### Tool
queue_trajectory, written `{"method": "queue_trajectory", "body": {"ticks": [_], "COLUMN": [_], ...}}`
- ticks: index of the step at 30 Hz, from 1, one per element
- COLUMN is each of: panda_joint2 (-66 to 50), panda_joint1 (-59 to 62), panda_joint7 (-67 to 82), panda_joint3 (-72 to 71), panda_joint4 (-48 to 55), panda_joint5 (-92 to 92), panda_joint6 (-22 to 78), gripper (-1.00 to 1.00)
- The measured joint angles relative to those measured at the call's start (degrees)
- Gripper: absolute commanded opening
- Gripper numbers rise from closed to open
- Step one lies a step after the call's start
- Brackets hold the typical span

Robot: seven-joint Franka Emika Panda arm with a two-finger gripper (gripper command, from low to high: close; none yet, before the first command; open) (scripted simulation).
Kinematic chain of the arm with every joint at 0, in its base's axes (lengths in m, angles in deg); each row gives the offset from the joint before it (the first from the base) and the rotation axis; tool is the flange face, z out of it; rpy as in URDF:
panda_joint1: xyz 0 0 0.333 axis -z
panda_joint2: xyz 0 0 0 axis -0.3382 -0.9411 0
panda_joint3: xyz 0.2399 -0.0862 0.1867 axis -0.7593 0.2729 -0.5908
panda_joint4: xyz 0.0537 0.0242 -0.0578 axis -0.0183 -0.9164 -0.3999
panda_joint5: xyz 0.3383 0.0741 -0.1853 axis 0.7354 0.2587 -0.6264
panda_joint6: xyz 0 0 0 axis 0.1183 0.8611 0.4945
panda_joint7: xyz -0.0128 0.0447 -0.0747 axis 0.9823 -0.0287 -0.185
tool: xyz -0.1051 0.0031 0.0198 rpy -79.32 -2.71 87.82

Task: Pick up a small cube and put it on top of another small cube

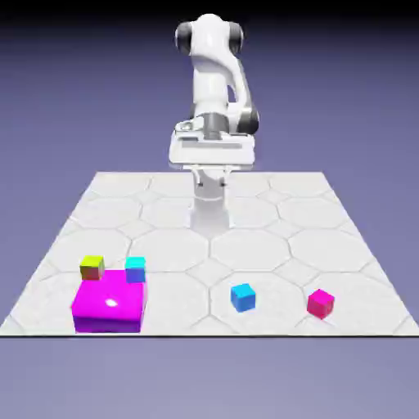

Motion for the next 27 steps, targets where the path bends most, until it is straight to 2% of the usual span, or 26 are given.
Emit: {"method": "queue_trajectory", "body": {"ticks": [20,26,27], "panda_joint2": [-40.3,-50.7,-52.5], "panda_joint1": [-8.7,-9.5,-9.6], "panda_joint7": [5.6,4.9,4.8], "panda_joint3": [-2.0,-1.0,-0.9], "panda_joint4": [12.8,14.5,14.8], "panda_joint5": [-1.3,-2.2,-2.4], "panda_joint6": [16.5,7.9,6.3], "gripper": [0.0,0.0,-1.0]}}
